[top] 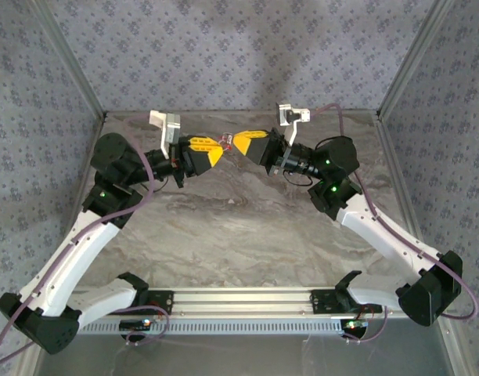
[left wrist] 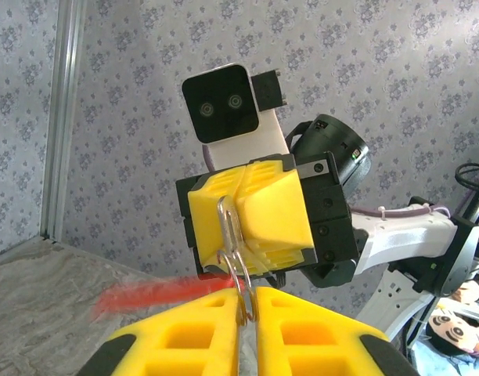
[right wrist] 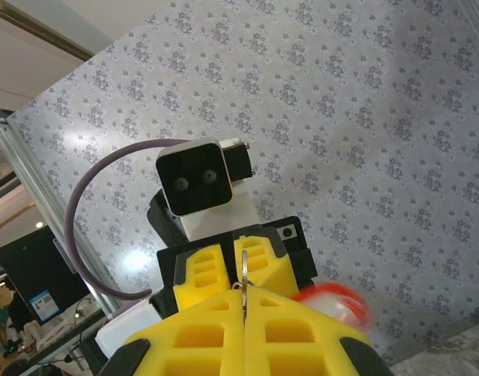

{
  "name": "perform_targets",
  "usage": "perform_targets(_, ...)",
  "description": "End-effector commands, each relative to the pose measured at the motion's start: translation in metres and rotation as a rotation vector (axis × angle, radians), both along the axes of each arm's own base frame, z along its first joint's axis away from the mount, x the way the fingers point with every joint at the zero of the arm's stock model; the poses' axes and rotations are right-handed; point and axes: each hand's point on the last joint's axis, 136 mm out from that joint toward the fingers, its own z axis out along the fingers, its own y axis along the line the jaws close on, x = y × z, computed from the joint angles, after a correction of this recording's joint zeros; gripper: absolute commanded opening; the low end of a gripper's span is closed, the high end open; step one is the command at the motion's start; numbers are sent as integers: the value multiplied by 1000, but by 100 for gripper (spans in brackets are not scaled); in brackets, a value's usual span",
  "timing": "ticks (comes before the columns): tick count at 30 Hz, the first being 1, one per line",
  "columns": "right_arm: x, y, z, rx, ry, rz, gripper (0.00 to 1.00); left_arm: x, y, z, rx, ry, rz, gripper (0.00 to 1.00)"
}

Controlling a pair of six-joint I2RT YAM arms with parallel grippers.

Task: Remove the keys from the keyring

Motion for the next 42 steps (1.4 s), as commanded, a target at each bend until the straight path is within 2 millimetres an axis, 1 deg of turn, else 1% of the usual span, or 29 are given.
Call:
perform_targets(1,-3,-6,10,18,-33,-19,0,-9,2,16,-20,-59,-12,12)
perform_targets(2,-2,-5,9,17,-32,-22,0,-10,2,16,-20,-61,-14,12)
perform_targets(4,-2,-6,8,15,-30,-27,0,-11,0,15,-18,-63,-22,6)
perform_targets(5,-2,-6,8,13,-32,-29,0,-12,0,16,-17,-66,-22,5)
perform_targets(6,-1,-6,6,8,-31,-34,0,-12,0,15,-15,-67,-24,1)
perform_targets(7,1,-6,5,1,-31,-46,0,-13,0,15,-14,-67,-25,0)
perform_targets(13,2,-7,-5,-57,-65,-129,0,-12,0,15,-6,-63,-10,0)
perform_targets(19,0,-6,-13,-130,-119,-224,0,-7,-3,9,25,-37,14,0)
perform_targets(27,-2,-4,-21,-188,-164,-276,0,-10,-7,9,33,-41,5,0)
perform_targets(32,-10,0,-23,-227,-228,-296,0,-12,-9,10,40,-40,0,0)
perform_targets(37,-28,8,-29,-297,-345,-290,0,-10,-9,9,48,-36,4,0)
perform_targets(42,-44,7,-30,-312,-440,-258,0,-8,-10,7,57,-25,10,0)
